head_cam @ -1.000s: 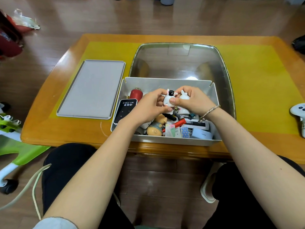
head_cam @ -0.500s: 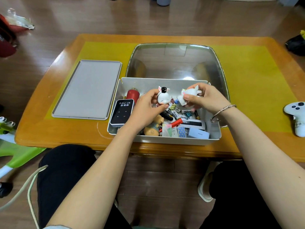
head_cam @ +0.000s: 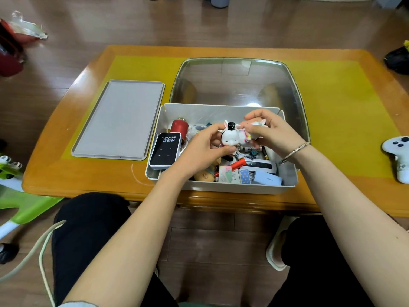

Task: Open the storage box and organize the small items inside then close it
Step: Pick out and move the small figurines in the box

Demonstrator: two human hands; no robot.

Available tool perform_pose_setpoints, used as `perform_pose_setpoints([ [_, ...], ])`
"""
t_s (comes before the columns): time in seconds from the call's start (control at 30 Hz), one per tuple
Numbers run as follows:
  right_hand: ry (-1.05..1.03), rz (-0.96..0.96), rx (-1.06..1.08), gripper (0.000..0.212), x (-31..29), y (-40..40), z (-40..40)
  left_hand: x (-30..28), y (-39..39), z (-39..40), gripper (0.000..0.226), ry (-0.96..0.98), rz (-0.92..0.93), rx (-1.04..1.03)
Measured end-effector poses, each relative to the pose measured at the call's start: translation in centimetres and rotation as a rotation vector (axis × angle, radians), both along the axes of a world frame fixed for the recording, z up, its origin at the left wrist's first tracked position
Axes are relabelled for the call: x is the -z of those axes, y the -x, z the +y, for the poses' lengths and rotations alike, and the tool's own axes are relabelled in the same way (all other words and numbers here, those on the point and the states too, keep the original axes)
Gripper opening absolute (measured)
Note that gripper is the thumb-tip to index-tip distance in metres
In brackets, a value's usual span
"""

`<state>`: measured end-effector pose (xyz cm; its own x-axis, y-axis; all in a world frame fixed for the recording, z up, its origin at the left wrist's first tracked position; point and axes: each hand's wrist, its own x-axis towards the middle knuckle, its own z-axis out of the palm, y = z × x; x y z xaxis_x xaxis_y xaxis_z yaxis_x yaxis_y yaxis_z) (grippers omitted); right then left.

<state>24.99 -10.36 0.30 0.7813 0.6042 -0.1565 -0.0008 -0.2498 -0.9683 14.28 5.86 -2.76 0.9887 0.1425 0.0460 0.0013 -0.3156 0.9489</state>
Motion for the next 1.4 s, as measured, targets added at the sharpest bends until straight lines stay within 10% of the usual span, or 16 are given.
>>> perform_pose_setpoints([
  [0.63,0.177,-0.601,0.237,0.028,4.5,-4.6,-3.8,0.3,-6.3,0.2,0.035,-0.316,0.085,0.181],
  [1.4,0.277,-0.680,0.244,0.030,5.2,-4.7,-3.4,2.5,-7.2,-0.8,0.064,-0.378,0.413,0.477],
])
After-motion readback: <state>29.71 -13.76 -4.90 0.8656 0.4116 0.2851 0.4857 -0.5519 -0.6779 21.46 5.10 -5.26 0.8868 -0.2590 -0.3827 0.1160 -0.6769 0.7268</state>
